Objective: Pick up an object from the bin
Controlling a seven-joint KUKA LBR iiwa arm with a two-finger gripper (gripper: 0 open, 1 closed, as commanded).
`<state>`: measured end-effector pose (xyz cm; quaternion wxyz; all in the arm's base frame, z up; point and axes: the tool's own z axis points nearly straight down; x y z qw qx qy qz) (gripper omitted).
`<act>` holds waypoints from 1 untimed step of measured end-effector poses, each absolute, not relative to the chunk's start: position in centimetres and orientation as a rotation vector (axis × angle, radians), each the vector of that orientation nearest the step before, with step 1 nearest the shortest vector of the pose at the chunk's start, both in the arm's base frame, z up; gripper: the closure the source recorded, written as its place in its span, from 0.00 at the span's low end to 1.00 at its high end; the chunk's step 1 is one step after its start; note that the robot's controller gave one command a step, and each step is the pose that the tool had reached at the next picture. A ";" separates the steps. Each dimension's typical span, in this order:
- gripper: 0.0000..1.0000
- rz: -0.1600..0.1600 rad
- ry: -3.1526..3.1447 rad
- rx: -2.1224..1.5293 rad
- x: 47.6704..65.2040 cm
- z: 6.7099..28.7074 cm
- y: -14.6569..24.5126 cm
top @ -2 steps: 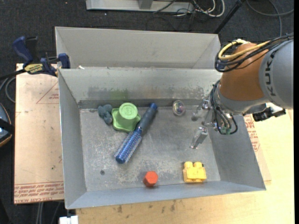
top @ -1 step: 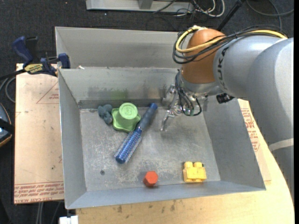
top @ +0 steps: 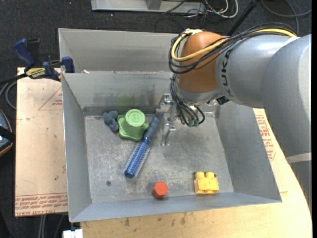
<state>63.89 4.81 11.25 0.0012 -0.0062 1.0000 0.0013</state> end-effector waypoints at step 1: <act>0.00 0.006 3.131 0.169 63.3 7.9 13.2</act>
Offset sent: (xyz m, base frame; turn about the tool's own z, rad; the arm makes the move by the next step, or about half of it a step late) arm -0.0075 0.0789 -0.0352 0.1259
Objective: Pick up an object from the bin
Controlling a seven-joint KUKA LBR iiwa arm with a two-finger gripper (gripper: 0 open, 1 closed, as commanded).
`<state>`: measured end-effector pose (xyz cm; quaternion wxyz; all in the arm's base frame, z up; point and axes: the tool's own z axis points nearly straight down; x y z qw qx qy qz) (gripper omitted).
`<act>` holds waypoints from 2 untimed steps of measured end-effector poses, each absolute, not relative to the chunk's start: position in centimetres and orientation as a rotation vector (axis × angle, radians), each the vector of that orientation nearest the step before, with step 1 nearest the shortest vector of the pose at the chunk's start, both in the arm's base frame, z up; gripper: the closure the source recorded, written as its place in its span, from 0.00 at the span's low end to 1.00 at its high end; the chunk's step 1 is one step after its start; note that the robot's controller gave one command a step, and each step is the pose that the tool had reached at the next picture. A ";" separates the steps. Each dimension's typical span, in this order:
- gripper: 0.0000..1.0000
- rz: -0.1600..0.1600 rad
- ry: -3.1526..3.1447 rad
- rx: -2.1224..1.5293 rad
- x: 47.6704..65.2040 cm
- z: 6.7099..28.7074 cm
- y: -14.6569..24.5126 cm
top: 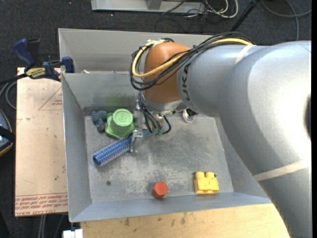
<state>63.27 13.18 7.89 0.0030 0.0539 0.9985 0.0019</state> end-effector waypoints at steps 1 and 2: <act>1.00 0.005 3.128 0.173 63.4 8.1 12.8; 1.00 0.005 3.129 0.151 61.8 21.4 15.0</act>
Offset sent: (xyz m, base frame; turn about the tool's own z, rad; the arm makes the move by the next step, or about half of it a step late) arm 0.0000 0.0000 0.0000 0.0000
